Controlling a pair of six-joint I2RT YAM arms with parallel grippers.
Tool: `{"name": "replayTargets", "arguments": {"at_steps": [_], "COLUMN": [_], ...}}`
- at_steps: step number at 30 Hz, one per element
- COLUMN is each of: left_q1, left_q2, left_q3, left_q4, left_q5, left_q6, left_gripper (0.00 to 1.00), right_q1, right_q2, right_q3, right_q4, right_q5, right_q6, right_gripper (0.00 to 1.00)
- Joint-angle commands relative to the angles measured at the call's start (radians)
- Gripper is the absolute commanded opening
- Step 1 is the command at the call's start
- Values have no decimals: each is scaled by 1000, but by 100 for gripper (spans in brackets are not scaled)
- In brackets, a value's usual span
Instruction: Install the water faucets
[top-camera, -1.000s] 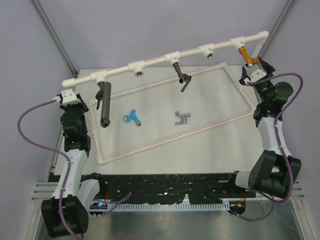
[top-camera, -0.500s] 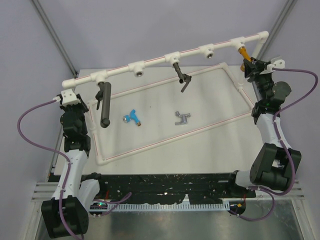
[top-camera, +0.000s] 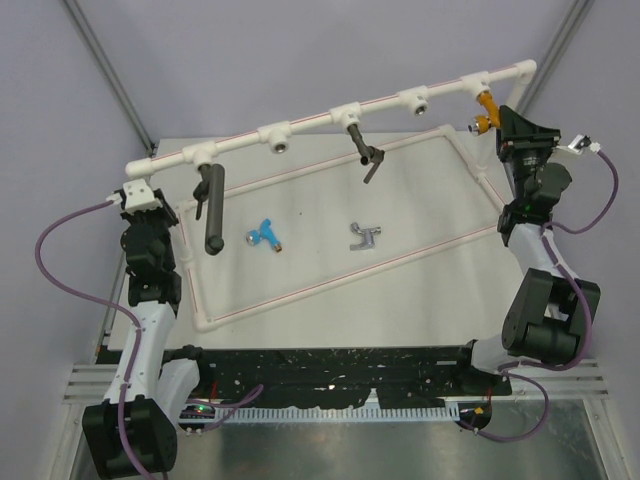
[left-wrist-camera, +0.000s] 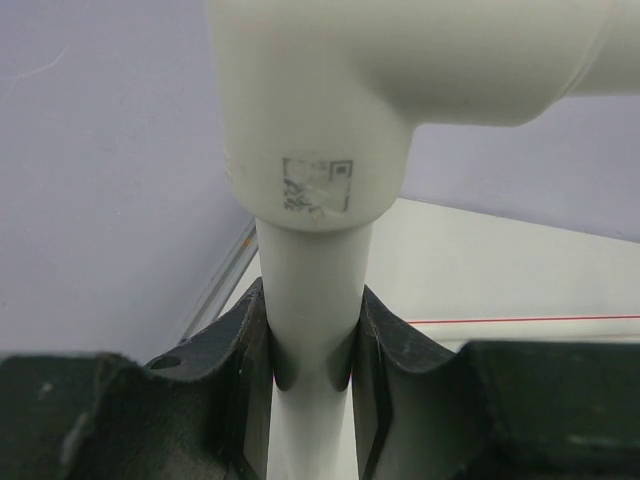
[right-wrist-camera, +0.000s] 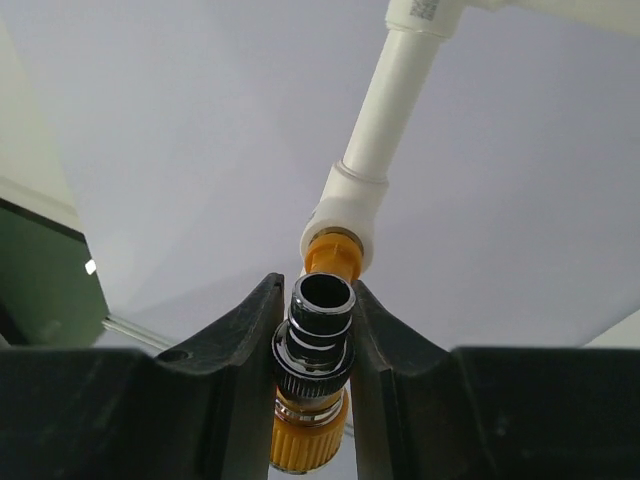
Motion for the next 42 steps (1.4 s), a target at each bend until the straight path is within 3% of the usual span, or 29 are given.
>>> {"name": "replayTargets", "arguments": {"at_steps": [1,3,8,12,16,18,27,34,36,42], "left_q1": [-5,-5,-5,-5,-5,-5,-5,-5,-6,-5], "left_q2": [-27,-28,-27,-25,-22,-21,-16,-10,-7,-10], "left_q3": [21,21,29,27,27,29,29,27,29,27], "left_q4": [45,45,36,36,35,35,39,39,39,39], "left_q5": [16,16,2,4,5,7,4,2,1,-2], "left_q6": [-24,-23,-13,-15,-15,-15,-18,-20,-16,-13], "left_gripper": [0,0,0,0,0,0,0,0,0,0], "right_q1": [5,5,-9,-47,-109,-142,-167,-106,-87,3], "right_q2": [-12,-36,-80,-101,-133,-152,-262,-406,-435,-451], "right_q3": [84,69,30,-12,-52,-45,41,26,18,62], "right_q4": [-150,-181,-152,-65,47,90,52,-301,-424,-704], "right_q5": [140,191,240,254,275,216,-146,-352,-384,-358], "right_q6": [346,330,206,130,28,-86,-945,-1932,-2129,-2462], "right_gripper": [19,21,52,65,72,73,75,78,79,81]}}
